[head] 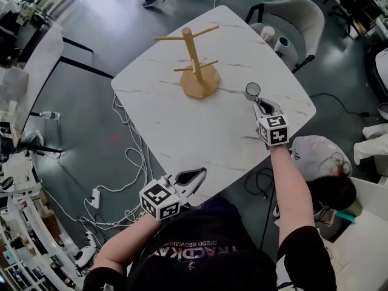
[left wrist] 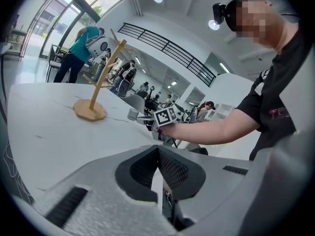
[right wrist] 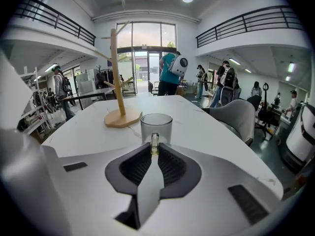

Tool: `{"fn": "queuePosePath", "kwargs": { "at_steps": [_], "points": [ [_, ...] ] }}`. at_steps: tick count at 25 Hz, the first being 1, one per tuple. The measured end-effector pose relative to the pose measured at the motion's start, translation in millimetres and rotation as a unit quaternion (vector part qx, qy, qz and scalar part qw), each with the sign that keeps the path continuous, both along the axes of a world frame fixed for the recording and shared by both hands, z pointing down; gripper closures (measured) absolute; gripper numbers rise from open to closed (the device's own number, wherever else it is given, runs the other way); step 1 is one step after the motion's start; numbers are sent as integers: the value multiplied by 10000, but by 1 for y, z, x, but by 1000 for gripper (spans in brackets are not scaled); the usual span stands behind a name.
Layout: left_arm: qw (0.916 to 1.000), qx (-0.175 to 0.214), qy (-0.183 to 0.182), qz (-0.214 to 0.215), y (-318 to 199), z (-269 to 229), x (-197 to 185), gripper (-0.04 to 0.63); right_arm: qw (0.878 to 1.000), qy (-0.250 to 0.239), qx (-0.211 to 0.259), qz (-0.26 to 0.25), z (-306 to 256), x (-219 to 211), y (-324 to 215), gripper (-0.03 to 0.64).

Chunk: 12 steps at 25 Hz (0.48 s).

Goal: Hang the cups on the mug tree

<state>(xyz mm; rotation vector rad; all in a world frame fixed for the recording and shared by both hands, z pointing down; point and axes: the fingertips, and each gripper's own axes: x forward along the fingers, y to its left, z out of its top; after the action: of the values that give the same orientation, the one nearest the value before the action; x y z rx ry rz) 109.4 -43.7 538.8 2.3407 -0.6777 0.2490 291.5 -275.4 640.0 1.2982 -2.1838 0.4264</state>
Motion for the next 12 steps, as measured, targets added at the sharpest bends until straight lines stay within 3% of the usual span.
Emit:
{"fn": "queuePosePath", "kwargs": {
  "at_steps": [4, 12],
  "points": [
    [9999, 82, 42, 59, 2, -6, -3, 598, 9998, 27, 175, -56, -18, -12, 3, 574],
    [9992, 271, 113, 282, 3, -23, -11, 598, 9963, 691, 471, -213, -59, -33, 1, 575]
  ]
}}
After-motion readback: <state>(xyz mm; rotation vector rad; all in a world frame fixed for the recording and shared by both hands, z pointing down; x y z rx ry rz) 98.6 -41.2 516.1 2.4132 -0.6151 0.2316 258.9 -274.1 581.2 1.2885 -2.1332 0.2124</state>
